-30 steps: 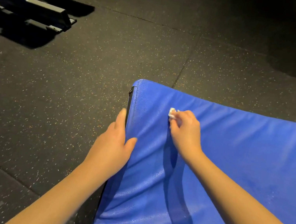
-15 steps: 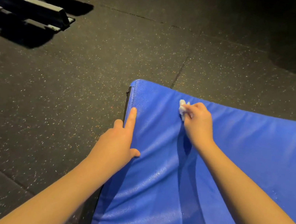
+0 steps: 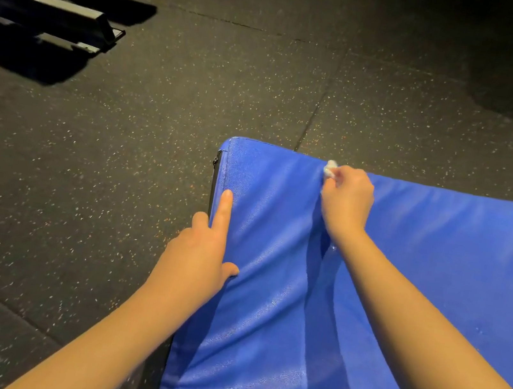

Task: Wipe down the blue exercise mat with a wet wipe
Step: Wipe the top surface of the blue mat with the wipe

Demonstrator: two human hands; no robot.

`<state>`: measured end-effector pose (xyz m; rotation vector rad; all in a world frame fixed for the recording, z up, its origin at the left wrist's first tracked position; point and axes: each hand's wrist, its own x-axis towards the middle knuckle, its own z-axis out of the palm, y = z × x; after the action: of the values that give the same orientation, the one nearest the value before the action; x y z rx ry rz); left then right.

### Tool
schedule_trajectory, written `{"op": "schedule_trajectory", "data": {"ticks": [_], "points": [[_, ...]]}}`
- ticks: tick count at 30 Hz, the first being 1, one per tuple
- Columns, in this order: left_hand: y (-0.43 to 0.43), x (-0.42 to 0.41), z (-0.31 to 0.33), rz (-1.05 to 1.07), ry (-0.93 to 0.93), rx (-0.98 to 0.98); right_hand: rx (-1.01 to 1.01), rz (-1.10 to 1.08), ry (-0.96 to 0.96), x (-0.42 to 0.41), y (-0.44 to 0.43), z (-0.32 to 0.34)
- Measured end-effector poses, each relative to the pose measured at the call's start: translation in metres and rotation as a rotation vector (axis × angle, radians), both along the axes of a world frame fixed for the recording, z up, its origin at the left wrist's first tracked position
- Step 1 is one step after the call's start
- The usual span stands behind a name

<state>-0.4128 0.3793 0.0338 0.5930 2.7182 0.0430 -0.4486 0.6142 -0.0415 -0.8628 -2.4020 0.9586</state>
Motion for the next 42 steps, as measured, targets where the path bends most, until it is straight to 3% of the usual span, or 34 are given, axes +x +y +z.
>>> {"op": "schedule_trajectory", "data": {"ticks": [3, 7, 12, 17, 21, 22, 26, 27, 30, 31, 33, 35, 40, 42], "points": [[0.000, -0.002, -0.002, 0.030, -0.027, 0.018, 0.071, 0.209, 0.012, 0.012, -0.008, -0.003], [0.002, -0.001, -0.002, -0.002, 0.014, 0.009, -0.060, -0.102, -0.099, 0.012, 0.033, -0.007], [-0.003, -0.004, -0.008, 0.031, -0.018, 0.021, 0.083, 0.205, -0.075, 0.016, -0.006, 0.006], [-0.002, -0.005, -0.014, 0.002, 0.027, 0.010, 0.021, -0.086, -0.145, 0.012, 0.029, -0.008], [-0.005, -0.012, -0.025, 0.045, -0.021, 0.018, 0.169, 0.322, -0.068, 0.031, -0.019, -0.017], [-0.005, -0.014, -0.030, 0.054, -0.027, 0.017, 0.186, 0.349, -0.099, 0.034, -0.012, -0.023], [-0.006, -0.019, -0.041, 0.051, -0.015, 0.033, 0.142, 0.105, -0.178, 0.029, 0.009, -0.040], [-0.007, -0.019, -0.044, 0.047, -0.010, 0.030, 0.145, 0.154, -0.161, 0.032, -0.005, -0.042], [-0.019, -0.011, -0.057, 0.011, -0.112, -0.050, 0.181, 0.578, -0.157, 0.048, -0.052, -0.056], [-0.024, -0.004, -0.065, -0.001, -0.174, -0.074, 0.175, 0.609, -0.187, 0.049, -0.053, -0.059], [-0.033, 0.010, -0.077, -0.050, -0.213, -0.121, 0.141, 0.405, -0.183, 0.038, -0.044, -0.067], [-0.041, 0.024, -0.085, -0.107, -0.163, -0.172, 0.088, 0.303, -0.128, 0.037, -0.054, -0.068], [-0.058, 0.038, -0.104, -0.232, 0.083, -0.158, 0.251, 0.807, -0.116, 0.050, -0.088, -0.065], [-0.059, 0.039, -0.110, -0.215, 0.074, -0.158, 0.287, 0.622, -0.205, 0.038, -0.062, -0.066]]}}
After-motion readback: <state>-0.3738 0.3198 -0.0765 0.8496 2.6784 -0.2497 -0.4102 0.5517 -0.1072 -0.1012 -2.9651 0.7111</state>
